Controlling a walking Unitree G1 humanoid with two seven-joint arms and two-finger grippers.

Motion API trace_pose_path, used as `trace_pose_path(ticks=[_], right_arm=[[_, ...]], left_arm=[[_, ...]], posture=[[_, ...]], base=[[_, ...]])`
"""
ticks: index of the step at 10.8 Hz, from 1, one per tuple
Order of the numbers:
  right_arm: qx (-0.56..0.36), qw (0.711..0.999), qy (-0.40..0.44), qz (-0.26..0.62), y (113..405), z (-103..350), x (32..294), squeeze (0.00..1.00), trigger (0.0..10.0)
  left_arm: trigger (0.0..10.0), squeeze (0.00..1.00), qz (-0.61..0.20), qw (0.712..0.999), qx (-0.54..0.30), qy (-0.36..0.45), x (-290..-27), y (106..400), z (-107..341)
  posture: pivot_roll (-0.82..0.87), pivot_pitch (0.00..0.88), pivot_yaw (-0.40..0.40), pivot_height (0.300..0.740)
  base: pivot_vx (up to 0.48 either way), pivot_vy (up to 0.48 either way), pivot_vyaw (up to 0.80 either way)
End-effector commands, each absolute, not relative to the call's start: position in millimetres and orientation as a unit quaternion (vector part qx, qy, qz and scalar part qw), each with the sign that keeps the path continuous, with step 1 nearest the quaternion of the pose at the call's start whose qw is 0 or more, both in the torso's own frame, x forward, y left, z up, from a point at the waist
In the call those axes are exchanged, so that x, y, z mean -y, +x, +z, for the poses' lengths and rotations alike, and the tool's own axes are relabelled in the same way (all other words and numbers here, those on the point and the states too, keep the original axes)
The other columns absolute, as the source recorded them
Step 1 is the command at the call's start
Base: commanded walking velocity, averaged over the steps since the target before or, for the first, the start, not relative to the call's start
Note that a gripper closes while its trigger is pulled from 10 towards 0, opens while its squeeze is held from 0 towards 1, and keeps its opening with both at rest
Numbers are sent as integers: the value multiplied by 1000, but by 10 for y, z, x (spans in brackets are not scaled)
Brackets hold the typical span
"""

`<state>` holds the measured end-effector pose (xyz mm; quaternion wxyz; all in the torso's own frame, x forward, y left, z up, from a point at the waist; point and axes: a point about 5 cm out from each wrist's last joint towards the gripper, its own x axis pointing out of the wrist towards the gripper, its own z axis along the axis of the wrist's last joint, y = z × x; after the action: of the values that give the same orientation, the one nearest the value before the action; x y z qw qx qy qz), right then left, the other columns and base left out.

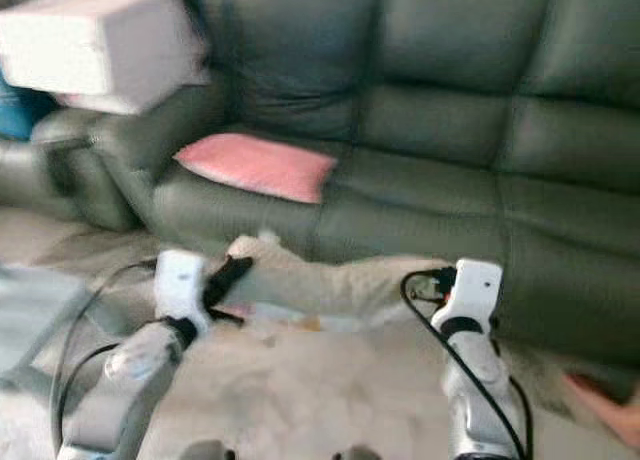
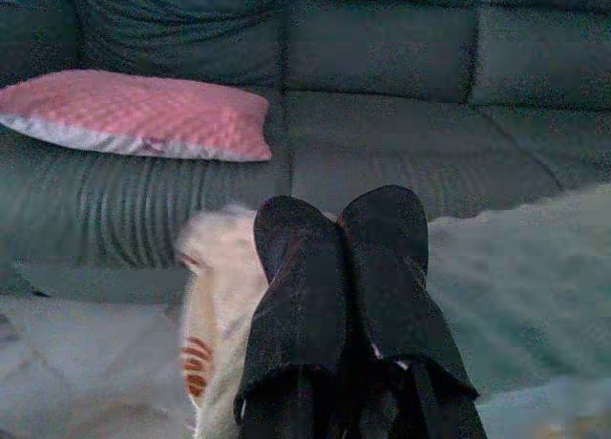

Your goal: Move the pillow to the sofa

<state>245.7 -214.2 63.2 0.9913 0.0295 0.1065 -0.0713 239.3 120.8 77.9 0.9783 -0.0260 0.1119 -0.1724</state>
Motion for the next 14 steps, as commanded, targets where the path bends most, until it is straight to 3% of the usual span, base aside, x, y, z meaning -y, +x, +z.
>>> trace_pose_path(ticks=[1,4,8,11,14], right_arm=[[-92,994,42,-51,2456,715,2033,0,10000],[-79,996,29,-13,2261,782,1894,0,10000],[-79,996,33,-15,2351,798,1871,0,10000],[-80,996,34,-17,2367,793,1878,0,10000],[-83,996,32,-16,2376,791,1872,0,10000]], left_arm=[[10000,0,-141,987,-82,-5,-1335,2392,873],[10000,0,-59,995,-70,31,-1629,2288,810],[10000,0,-99,993,-57,-14,-1516,2351,871],[10000,0,-115,991,-59,-25,-1460,2355,881],[10000,0,-125,990,-57,-30,-1439,2370,891]], posture=[[12,0,-15,740],[18,0,-20,740],[20,0,-18,740],[17,0,-15,740],[13,0,-14,740]], base=[[0,0,0],[0,0,0],[0,0,0],[0,0,-665],[169,0,0]])
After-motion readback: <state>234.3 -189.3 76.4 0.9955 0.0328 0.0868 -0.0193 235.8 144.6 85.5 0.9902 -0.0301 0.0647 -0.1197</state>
